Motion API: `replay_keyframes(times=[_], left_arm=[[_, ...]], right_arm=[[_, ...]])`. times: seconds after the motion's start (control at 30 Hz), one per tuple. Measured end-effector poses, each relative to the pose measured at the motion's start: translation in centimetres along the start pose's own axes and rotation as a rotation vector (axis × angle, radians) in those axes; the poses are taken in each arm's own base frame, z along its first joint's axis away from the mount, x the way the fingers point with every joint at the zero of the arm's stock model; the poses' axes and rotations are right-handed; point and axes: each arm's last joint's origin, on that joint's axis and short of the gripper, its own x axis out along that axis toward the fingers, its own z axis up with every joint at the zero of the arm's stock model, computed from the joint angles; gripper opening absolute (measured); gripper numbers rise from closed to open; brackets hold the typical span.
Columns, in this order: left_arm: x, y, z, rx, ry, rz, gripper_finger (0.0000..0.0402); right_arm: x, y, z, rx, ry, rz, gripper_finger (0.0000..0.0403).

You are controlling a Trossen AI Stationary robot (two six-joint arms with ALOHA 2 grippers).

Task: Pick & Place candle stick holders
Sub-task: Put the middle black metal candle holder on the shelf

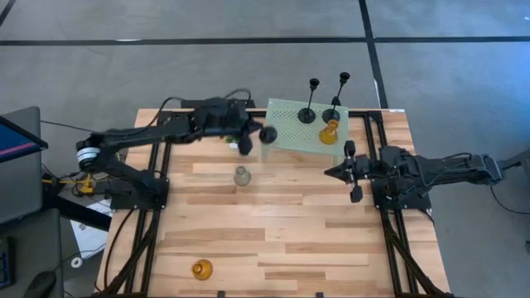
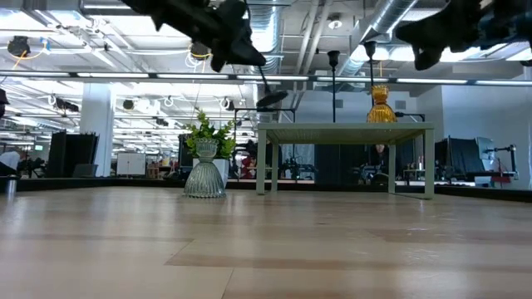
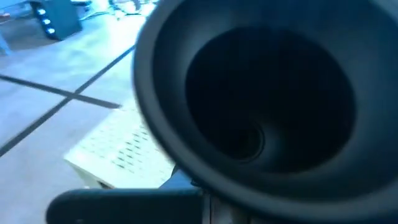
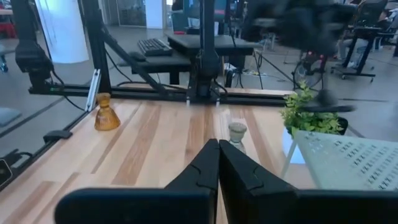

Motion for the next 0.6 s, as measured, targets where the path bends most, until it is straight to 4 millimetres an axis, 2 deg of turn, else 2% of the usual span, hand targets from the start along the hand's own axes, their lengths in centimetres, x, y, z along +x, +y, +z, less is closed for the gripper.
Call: replay_keyframes(times=[0.13, 0.27, 0.47, 0.6], left_arm=[[2.1, 1.6, 2.3, -0.003, -0.028, -0.001, 0.0014], [4.2, 2.9, 4.0, -0.003, -0.03, -0.018, 0.0014], [6.9, 5.1, 4.6, -0.014, 0.044, 0.023, 0.0014], [7.9, 6.3, 5.3, -0.021, 0.083, 0.046, 0.0014]], right_arm=[[-0.3, 0.0, -0.7, 0.008, 0.028, 0.001, 0.0], [-0.5, 0.1, -1.7, 0.091, 0.128, 0.003, 0.0], [-0.5, 0.1, -2.1, 0.109, 0.166, 0.007, 0.0], [-0.6, 0.2, -2.5, 0.136, 0.207, 0.008, 0.0]])
